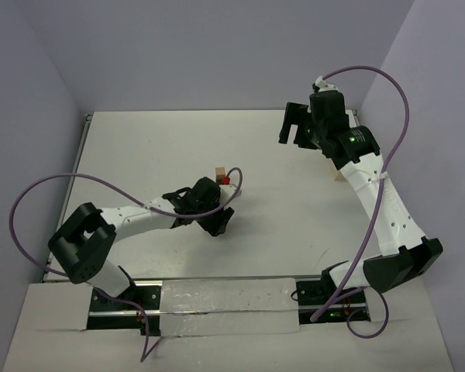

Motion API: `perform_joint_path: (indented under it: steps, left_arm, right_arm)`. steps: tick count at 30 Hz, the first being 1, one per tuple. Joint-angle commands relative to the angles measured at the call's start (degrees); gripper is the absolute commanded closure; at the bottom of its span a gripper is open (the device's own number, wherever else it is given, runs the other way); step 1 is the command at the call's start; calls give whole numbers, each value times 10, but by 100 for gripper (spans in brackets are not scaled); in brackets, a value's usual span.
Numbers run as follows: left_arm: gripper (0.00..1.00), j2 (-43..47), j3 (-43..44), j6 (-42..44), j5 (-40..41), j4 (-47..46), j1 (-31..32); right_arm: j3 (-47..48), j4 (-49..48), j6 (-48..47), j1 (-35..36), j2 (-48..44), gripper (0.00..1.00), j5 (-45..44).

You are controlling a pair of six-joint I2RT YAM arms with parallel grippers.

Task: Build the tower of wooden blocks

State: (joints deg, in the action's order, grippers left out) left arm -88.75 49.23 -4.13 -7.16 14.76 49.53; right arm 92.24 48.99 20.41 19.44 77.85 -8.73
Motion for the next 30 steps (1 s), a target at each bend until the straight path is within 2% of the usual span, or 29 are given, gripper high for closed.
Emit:
perform_joint_path:
  steps: [1,8,13,16,21,23,26,30]
  left_arm:
    - [40,-28,49,-34,22,-14,1]
    - [39,-49,60,-46,38,-18,1]
    - [44,-57,66,-52,48,-18,1]
    - [54,-65,68,-54,56,-16,1]
    - [62,-72,73,-58,58,-10,1]
    - [73,-75,80,-57,59,-2,1]
    - [98,-66,90,-53,60,19,1]
    - [100,9,86,-51,54,43,2]
  right_arm:
    - [-4,-13,-9,-5,-9,0,-3]
    - [-7,-13,-12,-6,-8,0,-3]
    - [-5,-11,-11,-7,-4,0,-2]
    - [-4,-11,-11,-8,-5,0,-3]
    - [-6,-11,-12,-9,-6,0,-4]
    - [-7,-11,-12,-8,-7,0,-6]
    - [-6,-10,-12,-9,-9,0,-7]
    - [-7,-10,-13,-9,-14,0,-8]
